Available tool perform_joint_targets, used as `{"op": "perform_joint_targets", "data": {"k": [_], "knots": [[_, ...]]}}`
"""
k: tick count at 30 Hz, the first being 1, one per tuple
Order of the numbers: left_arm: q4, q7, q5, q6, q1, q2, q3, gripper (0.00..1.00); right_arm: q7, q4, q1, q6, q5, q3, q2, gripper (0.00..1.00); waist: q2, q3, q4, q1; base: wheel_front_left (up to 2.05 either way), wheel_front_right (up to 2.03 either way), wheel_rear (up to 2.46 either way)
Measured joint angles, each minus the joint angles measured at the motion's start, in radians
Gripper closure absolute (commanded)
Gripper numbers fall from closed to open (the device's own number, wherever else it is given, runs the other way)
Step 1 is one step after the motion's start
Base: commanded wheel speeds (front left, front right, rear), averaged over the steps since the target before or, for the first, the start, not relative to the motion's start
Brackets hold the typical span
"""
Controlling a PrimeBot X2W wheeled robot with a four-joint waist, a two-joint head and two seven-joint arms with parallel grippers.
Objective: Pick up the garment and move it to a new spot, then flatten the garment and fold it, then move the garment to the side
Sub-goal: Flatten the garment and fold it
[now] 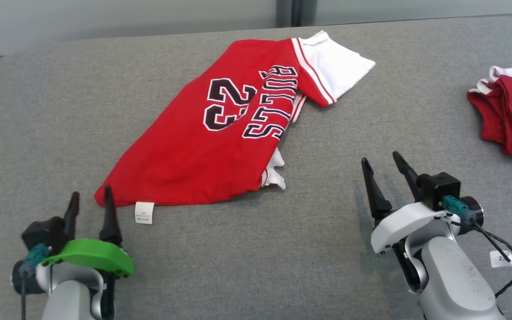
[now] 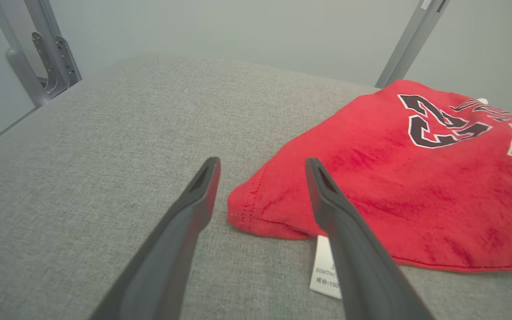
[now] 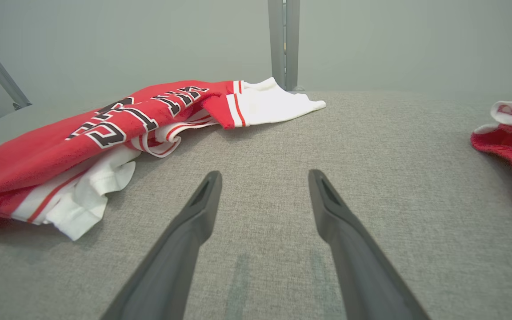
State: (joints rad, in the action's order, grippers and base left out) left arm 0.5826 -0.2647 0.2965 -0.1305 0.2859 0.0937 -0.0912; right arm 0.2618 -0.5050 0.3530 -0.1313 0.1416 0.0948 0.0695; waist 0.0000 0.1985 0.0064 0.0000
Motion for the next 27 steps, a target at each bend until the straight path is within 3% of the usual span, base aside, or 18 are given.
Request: {"op": "perform_joint_targets", "data": {"k": [11, 25, 26, 27], "knots": [[-0.094, 0.000, 0.026, 0.000, -0.047, -0.034, 0.183, 0.00, 0.000, -0.110, 0.031, 0.000, 0.039, 0.130, -0.008, 0.00, 0.0000, -0.014, 0.165, 0.0000, 0.00, 0.00, 0.00], [-0.139, 0.000, 0.072, 0.000, -0.115, -0.039, 0.245, 0.00, 0.001, -0.282, 0.110, 0.000, 0.012, 0.080, 0.013, 0.00, 0.0000, -0.034, 0.381, 0.0000, 0.00, 0.00, 0.00], [-0.140, 0.000, 0.072, 0.000, -0.117, -0.039, 0.248, 0.00, 0.001, -0.301, 0.115, 0.000, 0.007, 0.076, 0.012, 0.10, 0.0000, -0.035, 0.390, 0.0000, 0.00, 0.00, 0.00], [-0.141, 0.000, 0.072, 0.000, -0.119, -0.039, 0.249, 0.00, 0.001, -0.321, 0.122, 0.000, 0.003, 0.070, 0.011, 0.51, 0.0000, -0.036, 0.398, 0.0000, 0.00, 0.00, 0.00]]}}
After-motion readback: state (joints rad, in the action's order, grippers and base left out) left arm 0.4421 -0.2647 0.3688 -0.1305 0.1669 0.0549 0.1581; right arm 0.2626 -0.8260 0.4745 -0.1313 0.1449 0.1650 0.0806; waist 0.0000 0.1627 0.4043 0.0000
